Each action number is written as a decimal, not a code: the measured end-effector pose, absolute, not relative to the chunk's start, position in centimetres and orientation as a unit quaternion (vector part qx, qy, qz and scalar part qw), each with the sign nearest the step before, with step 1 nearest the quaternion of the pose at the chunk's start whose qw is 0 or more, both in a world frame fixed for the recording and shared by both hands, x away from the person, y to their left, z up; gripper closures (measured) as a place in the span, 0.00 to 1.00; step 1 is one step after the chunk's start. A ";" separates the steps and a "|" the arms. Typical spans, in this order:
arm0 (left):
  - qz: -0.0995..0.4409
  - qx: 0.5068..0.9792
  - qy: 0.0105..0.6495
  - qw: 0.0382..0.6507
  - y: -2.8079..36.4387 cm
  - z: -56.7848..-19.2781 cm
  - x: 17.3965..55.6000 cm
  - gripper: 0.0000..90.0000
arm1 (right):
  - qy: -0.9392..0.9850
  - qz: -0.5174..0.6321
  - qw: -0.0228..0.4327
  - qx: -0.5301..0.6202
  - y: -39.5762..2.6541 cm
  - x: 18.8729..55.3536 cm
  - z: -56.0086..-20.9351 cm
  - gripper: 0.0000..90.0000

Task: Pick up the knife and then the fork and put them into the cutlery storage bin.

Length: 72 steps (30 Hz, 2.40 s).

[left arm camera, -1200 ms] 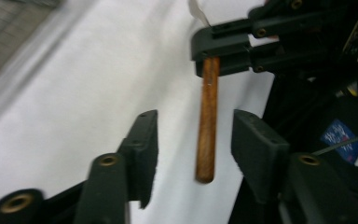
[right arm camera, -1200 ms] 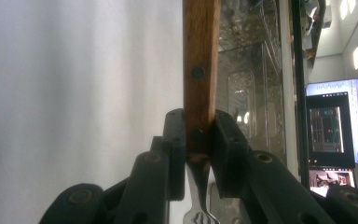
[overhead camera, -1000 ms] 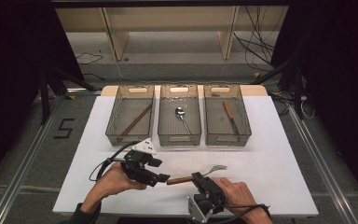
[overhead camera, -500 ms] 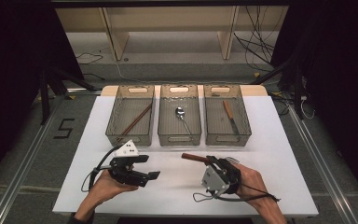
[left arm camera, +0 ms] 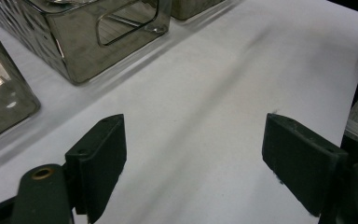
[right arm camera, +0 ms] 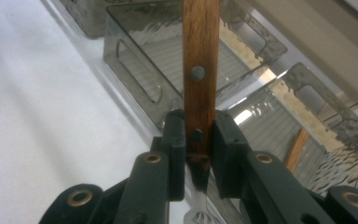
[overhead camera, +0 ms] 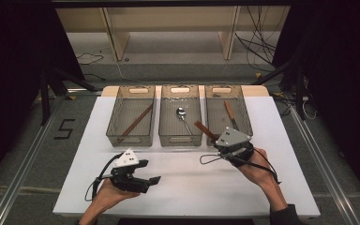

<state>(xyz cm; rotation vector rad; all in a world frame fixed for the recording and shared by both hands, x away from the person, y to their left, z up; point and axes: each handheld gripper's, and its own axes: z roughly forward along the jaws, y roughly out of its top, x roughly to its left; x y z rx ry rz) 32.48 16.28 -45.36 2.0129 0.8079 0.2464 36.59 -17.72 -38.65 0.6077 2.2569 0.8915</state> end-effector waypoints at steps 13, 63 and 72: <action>0.122 0.804 0.332 0.478 16.6 -46.0 32.0 0.23 | 0.842 0.360 0.249 0.315 -19.0 39.7 -37.5 0.86; 0.134 0.786 0.359 0.485 18.2 -47.8 31.9 0.21 | 0.801 0.325 0.216 0.455 -22.3 52.2 -36.7 0.86; 0.134 0.788 0.359 0.481 18.1 -47.8 31.9 0.22 | 0.802 0.319 0.207 0.461 -22.5 52.3 -38.1 0.86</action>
